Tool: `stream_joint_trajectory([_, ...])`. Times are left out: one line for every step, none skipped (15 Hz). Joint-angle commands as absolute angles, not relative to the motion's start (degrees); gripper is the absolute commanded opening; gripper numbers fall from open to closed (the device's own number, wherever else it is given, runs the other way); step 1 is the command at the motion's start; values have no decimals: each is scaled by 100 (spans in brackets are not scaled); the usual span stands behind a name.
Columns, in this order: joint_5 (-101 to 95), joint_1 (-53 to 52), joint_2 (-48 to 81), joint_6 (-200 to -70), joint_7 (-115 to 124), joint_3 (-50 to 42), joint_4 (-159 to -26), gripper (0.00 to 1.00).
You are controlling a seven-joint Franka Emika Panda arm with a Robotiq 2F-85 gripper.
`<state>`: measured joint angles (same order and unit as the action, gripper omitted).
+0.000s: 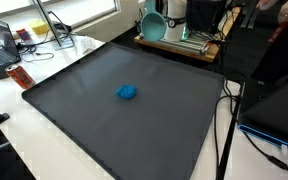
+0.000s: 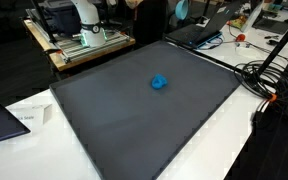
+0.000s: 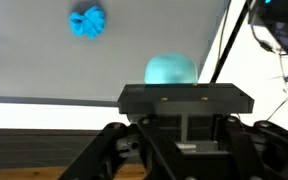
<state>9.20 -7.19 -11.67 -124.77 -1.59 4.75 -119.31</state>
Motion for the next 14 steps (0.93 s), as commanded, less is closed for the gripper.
stream_joint_trajectory([-144,-475,-937,-12419,544,630,-11657,22])
stream_joint_trajectory([318,-594,-1045,-12462,201,537,-11823,22])
stream_joint_trajectory([249,-575,-1009,-12462,246,538,-11816,47])
stream_joint_trajectory([252,-577,-992,-12462,241,539,-11819,47])
stream_joint_trajectory([252,-580,-989,-12462,242,544,-11821,47])
stream_joint_trajectory([252,-582,-989,-12462,242,547,-11820,47])
stream_joint_trajectory([252,-582,-989,-12462,242,547,-11820,47])
stream_joint_trajectory([252,-582,-989,-12462,242,547,-11820,47])
stream_joint_trajectory([252,-582,-989,-12462,242,547,-11820,47])
stream_joint_trajectory([252,-582,-989,-12462,242,548,-11820,47])
stream_joint_trajectory([252,-582,-989,-12462,242,548,-11820,47])
stream_joint_trajectory([252,-582,-989,-12462,242,548,-11820,47])
stream_joint_trajectory([252,-582,-989,-12462,242,548,-11820,22])
stream_joint_trajectory([267,-585,-847,-12635,326,565,-11792,22])
